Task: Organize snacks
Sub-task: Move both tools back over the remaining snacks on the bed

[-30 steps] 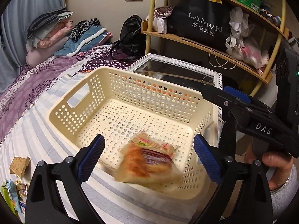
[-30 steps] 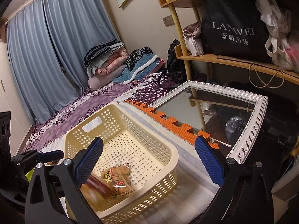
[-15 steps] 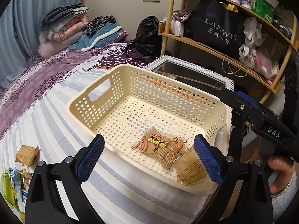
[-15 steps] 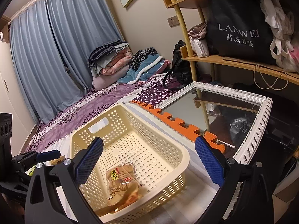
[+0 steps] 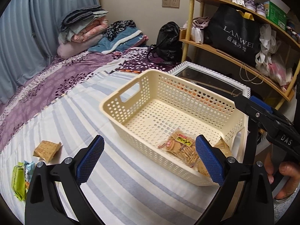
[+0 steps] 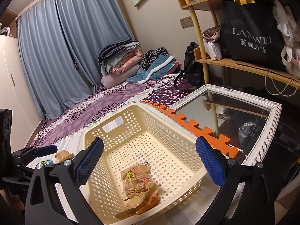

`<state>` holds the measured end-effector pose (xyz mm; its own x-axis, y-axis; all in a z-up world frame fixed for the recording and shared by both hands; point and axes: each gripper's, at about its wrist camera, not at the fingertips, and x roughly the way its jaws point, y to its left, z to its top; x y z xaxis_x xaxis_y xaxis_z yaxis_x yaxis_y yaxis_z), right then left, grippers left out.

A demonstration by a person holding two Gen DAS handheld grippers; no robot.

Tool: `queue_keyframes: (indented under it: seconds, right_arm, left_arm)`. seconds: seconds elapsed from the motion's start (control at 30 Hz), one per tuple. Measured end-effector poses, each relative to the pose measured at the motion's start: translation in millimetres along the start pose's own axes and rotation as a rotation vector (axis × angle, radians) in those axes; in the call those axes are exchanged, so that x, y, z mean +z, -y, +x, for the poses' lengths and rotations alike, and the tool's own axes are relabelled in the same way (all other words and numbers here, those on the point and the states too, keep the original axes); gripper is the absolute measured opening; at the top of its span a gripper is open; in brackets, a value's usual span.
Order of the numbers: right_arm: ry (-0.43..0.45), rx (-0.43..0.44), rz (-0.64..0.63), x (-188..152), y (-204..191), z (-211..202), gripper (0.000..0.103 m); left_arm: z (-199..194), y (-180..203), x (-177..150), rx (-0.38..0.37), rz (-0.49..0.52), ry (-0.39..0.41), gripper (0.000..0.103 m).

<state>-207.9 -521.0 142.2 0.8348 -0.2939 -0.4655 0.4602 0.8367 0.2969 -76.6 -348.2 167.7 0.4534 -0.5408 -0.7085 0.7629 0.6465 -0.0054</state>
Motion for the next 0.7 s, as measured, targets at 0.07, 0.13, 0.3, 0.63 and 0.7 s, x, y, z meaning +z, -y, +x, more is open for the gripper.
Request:
queue_keyframes:
  seconds: [0.07, 0.13, 0.3, 0.63, 0.7]
  right_arm:
    - [-0.003, 0.009, -0.008, 0, -6, 0, 0.098]
    - [-0.005, 0.017, -0.018, 0, -11, 1, 0.098]
    - [-0.015, 0.044, -0.044, -1, -26, 4, 0.098]
    - [-0.043, 0.118, -0.141, -5, -75, 9, 0.098]
    - [-0.052, 0.134, -0.16, -6, -86, 12, 0.098]
  left_arm:
    - [-3, -4, -1, 0.018, -0.005, 0.007, 0.1]
    - [-6, -8, -2, 0.037, -0.008, 0.015, 0.1]
    - [-13, -20, -6, 0.072, -0.02, 0.023, 0.1]
    - [-25, -54, -19, 0.129, -0.084, 0.033, 0.1]
    - [-29, -65, -24, 0.139, -0.106, 0.035, 0.1]
